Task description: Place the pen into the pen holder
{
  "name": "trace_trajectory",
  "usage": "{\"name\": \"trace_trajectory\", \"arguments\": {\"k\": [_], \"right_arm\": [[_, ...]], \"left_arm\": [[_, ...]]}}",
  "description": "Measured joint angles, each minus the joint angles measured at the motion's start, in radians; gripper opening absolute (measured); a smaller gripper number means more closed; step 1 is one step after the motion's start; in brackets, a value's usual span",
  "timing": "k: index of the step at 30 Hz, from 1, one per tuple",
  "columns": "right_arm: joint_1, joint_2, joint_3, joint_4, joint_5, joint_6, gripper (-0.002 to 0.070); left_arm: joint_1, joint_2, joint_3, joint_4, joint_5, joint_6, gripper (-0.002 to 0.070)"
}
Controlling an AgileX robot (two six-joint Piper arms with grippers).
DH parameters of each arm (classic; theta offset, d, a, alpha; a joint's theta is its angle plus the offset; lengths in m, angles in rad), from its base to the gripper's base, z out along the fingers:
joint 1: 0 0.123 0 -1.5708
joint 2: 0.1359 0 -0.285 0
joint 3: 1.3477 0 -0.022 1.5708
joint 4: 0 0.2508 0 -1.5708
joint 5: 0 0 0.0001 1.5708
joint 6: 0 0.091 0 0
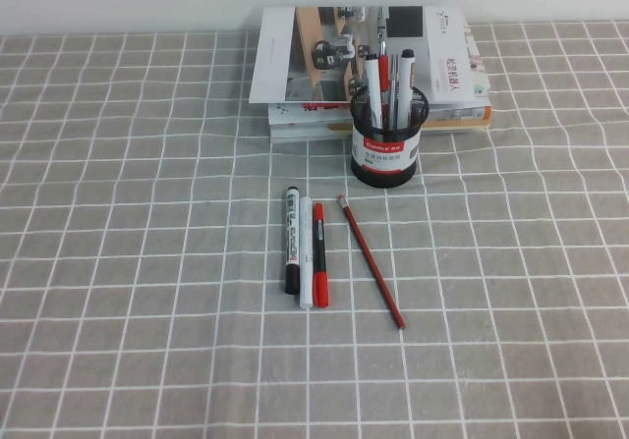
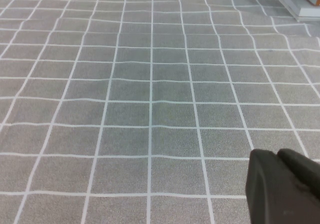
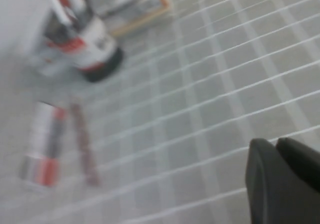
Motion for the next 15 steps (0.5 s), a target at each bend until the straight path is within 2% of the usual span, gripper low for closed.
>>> {"name": "trace_trajectory", "arguments": {"k": [3,6,9,15], "right_arm": [[0.0,0.0,0.0,0.363,-0.005,0.0,-0.0013],[0.0,0.0,0.0,0.621,-0.023,0.0,-0.0013],[0.0,0.0,0.0,0.701,-0.026,-0.031,-0.0013],[0.0,0.0,0.0,0.712,0.018,-0.145,-0.0013]], "left_arm": [[0.0,0.0,0.0,0.0,0.0,0.0,-0.0003],[0.0,0.0,0.0,0.0,0.0,0.0,-0.0003],[0.0,0.0,0.0,0.0,0.0,0.0,-0.0003],[0.0,0.0,0.0,0.0,0.0,0.0,-0.0003]]}}
